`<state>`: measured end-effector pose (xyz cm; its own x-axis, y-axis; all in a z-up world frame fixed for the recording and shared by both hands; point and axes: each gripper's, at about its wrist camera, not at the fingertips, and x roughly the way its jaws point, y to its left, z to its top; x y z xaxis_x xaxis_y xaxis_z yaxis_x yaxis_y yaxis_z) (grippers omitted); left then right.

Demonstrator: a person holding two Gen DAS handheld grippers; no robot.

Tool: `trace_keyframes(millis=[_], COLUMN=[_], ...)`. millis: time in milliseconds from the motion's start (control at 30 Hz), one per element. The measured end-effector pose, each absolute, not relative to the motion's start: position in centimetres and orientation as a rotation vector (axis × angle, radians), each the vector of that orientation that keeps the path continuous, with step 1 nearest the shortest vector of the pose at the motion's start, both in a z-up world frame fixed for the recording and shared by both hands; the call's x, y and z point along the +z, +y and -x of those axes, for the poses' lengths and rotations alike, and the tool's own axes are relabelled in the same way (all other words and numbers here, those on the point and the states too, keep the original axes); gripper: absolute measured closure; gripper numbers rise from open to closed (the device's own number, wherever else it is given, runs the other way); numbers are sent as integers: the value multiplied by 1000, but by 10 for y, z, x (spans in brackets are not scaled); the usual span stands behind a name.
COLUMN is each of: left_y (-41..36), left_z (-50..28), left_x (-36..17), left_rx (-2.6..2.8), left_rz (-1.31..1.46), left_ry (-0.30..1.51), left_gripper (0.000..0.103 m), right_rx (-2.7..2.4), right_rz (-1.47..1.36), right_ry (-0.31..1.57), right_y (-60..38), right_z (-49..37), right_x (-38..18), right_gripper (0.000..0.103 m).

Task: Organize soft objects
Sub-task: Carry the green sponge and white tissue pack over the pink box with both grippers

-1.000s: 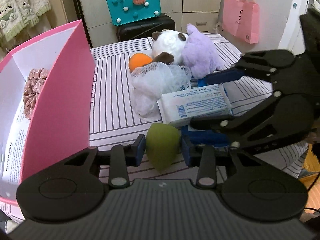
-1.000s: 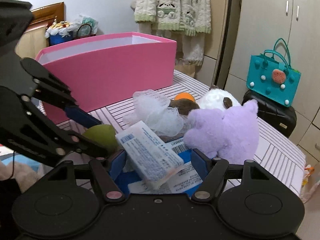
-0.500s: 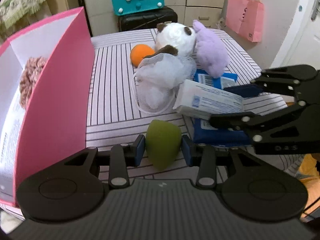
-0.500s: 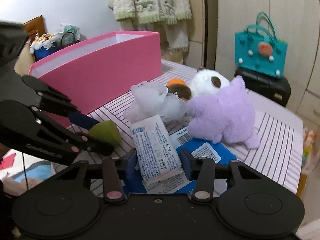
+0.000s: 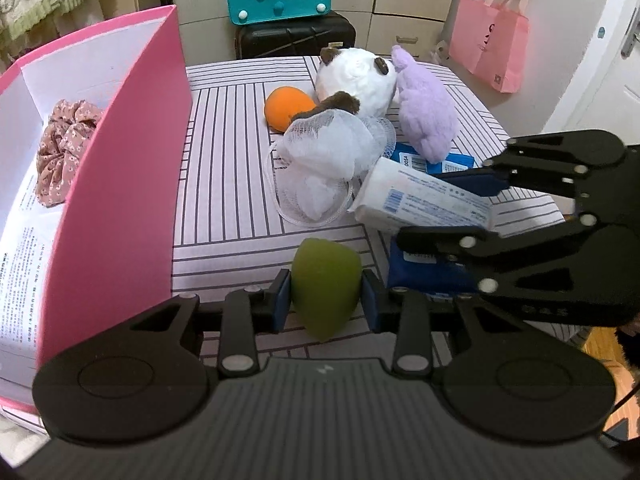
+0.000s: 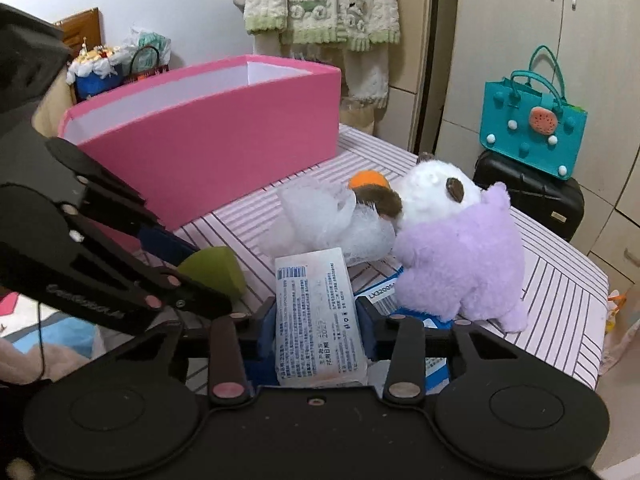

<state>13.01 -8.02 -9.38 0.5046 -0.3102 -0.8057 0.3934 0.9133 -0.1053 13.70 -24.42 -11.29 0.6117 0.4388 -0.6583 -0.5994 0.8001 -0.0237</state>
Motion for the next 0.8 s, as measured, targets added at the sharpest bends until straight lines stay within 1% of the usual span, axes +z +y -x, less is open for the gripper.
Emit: trace_keyframes(millis=[200, 467, 800], left_y=[-77, -71, -60], left_z=[-124, -108, -83], left_x=[-87, -73, -56], left_rx=[-445, -527, -628], left_rz=[-119, -140, -188], left_ry=[954, 988, 1045], left_gripper=[68, 68, 68], right_rx=[547, 561, 635], right_rz=[215, 78, 35], right_ry=[731, 835, 890], right_y=[-249, -261, -253], right_z=[-123, -105, -82], right_x=[-106, -100, -84], right_gripper=[57, 57, 57])
